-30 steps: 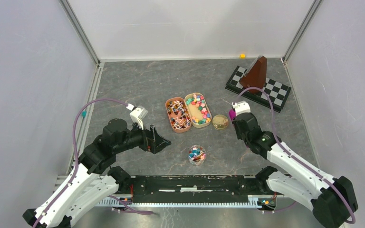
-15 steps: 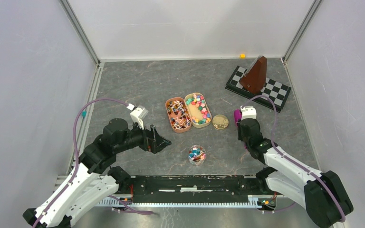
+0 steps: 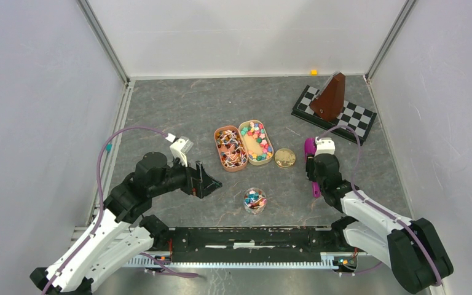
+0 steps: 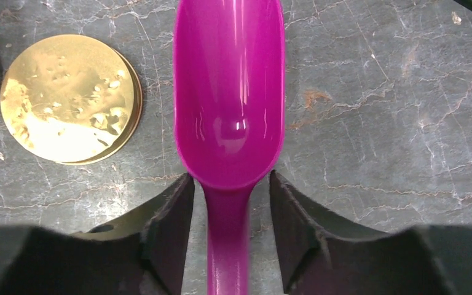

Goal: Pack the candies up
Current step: Place the spatula at the center of the board, then pick up the bottle lid at the center of the board.

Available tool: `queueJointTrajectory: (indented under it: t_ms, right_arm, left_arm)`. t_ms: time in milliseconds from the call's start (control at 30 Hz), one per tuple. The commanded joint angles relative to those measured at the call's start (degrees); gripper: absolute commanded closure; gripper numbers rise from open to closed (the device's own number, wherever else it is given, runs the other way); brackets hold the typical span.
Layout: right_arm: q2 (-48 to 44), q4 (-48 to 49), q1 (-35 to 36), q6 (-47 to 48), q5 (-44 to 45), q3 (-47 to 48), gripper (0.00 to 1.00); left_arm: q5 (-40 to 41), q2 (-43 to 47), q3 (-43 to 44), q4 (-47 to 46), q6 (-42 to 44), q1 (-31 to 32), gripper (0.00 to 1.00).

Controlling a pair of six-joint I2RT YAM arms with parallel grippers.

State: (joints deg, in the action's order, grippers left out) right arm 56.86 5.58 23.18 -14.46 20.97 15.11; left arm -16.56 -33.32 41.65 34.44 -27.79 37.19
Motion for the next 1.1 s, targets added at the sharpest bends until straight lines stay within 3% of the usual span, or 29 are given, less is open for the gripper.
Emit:
queueJointTrajectory:
  t_ms: [0,433,633,700,1067]
  right_arm:
    - [-0.9,0.7,-0.4,-0.1,-0.4,1.1,0.42]
    - [-5.9,-9.8,-0.5,4.7,-2.4,10.6,0.21]
    - [-5.3,-11.7,-0.5,7.3,-10.0,15.9,0.13]
    - [-3.4,-13.1,-0.3,7.6,-12.5,18.5,0.02]
    - [8.3,-16.1,4.4,10.3,-16.8,26.4,0.02]
  left_arm:
    - [0.3,0.0,0.7,-0.2,2.2,-0.2,0.0]
    - [0.1,0.0,0.7,-0.2,2.3,-0.2,0.0]
    - [0.0,-0.1,0.8,-0.2,2.3,-0.2,0.0]
    - [0.1,-0.1,0.8,-0.2,2.3,-0.2,0.0]
    - [0.0,-0.5,0.8,-0.2,2.3,-0.2,0.0]
